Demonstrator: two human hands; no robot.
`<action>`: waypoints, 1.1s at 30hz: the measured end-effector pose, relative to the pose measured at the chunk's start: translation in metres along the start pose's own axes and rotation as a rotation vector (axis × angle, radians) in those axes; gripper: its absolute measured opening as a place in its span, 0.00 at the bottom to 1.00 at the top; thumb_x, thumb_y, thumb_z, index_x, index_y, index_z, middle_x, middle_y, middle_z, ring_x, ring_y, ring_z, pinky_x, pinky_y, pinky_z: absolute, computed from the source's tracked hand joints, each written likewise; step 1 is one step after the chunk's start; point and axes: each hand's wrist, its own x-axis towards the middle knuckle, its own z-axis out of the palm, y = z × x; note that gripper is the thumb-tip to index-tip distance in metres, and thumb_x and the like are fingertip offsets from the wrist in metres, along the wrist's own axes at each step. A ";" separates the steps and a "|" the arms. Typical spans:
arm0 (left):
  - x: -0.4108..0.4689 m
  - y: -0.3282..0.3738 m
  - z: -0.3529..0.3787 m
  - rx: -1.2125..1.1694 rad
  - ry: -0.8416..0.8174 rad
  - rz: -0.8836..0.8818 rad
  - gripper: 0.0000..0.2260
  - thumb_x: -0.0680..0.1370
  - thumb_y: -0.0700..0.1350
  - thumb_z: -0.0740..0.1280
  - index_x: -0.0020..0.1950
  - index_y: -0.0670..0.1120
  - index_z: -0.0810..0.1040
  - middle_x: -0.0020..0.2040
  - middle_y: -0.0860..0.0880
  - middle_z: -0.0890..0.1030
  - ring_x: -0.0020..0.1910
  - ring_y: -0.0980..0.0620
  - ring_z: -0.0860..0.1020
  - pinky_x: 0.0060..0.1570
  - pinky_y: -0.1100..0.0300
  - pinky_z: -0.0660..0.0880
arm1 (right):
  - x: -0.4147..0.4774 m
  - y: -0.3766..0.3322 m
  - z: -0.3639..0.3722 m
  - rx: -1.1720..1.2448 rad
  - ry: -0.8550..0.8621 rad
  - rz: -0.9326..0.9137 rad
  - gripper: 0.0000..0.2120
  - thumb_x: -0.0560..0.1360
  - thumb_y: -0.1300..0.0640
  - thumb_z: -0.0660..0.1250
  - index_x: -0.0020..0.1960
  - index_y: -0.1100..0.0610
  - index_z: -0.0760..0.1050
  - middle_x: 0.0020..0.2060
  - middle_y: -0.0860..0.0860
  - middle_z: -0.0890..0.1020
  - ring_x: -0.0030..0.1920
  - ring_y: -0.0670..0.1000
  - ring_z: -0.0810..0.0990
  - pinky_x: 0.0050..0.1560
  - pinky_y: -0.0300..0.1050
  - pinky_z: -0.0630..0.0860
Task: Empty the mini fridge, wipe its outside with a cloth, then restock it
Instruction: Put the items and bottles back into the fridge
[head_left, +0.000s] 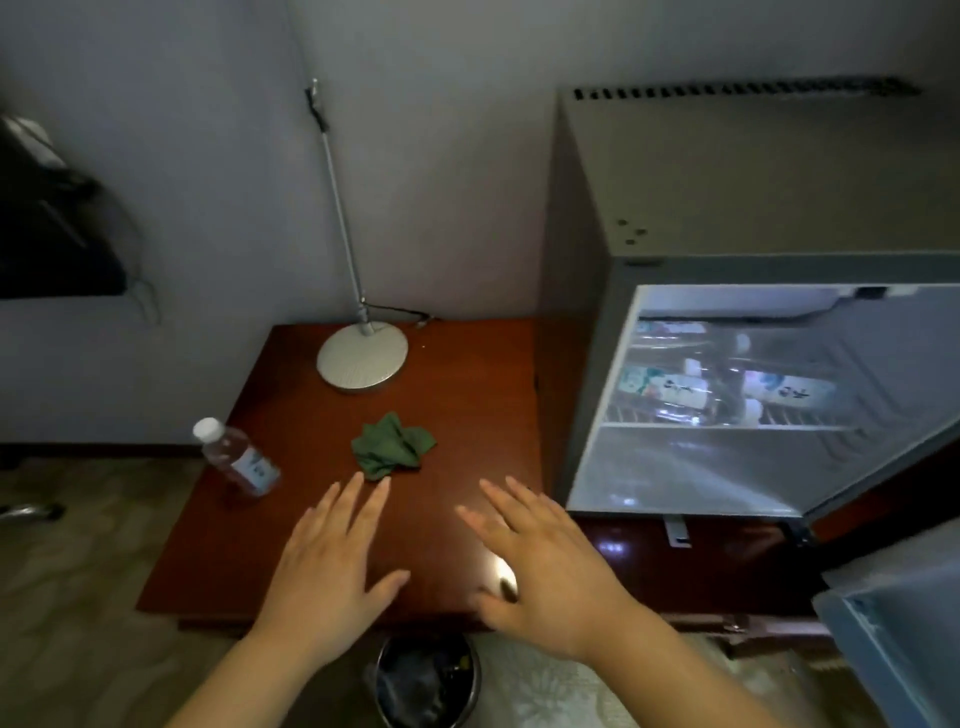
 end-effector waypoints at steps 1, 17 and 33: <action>-0.005 -0.021 -0.001 -0.006 -0.004 -0.040 0.43 0.76 0.72 0.59 0.80 0.60 0.36 0.83 0.53 0.43 0.82 0.49 0.43 0.79 0.50 0.48 | 0.016 -0.014 0.007 -0.009 -0.010 -0.018 0.41 0.73 0.32 0.60 0.81 0.38 0.47 0.82 0.45 0.47 0.81 0.50 0.41 0.80 0.53 0.43; 0.077 -0.254 -0.042 -0.179 0.004 -0.273 0.42 0.78 0.60 0.69 0.81 0.63 0.43 0.83 0.47 0.46 0.77 0.38 0.62 0.68 0.44 0.71 | 0.204 -0.168 0.072 -0.016 -0.026 0.080 0.41 0.73 0.33 0.63 0.80 0.38 0.47 0.82 0.46 0.46 0.81 0.52 0.44 0.80 0.56 0.48; 0.080 -0.069 -0.049 -0.471 -0.185 0.403 0.07 0.81 0.46 0.67 0.58 0.55 0.76 0.48 0.52 0.82 0.47 0.52 0.81 0.49 0.55 0.76 | 0.052 -0.068 0.064 0.337 0.214 0.501 0.43 0.72 0.38 0.72 0.80 0.42 0.55 0.78 0.43 0.60 0.77 0.46 0.59 0.71 0.36 0.58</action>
